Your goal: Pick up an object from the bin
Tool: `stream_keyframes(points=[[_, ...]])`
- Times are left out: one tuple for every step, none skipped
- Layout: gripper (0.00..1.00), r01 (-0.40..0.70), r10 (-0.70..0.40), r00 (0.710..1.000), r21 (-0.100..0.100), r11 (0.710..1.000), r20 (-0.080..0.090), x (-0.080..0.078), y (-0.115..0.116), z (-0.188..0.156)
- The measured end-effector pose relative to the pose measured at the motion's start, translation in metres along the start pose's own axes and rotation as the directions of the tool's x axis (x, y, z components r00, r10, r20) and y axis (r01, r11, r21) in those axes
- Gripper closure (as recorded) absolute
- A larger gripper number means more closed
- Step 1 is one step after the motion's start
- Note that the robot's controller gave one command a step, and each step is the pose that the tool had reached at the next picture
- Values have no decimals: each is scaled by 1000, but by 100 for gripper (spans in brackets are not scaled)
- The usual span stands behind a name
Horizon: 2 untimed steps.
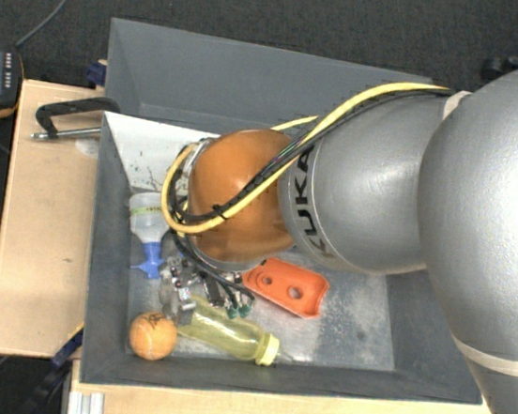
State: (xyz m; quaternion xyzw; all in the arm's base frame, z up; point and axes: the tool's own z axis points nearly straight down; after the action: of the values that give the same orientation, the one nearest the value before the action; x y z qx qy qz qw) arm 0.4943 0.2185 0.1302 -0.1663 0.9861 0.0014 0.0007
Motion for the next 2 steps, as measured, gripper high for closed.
stream_keyframes(points=[[0, 0, 0, 1000, 0, 1000, 0, 0, 0, 0], [0, 0, 0, 1000, 0, 1000, 0, 0, 0, 0]])
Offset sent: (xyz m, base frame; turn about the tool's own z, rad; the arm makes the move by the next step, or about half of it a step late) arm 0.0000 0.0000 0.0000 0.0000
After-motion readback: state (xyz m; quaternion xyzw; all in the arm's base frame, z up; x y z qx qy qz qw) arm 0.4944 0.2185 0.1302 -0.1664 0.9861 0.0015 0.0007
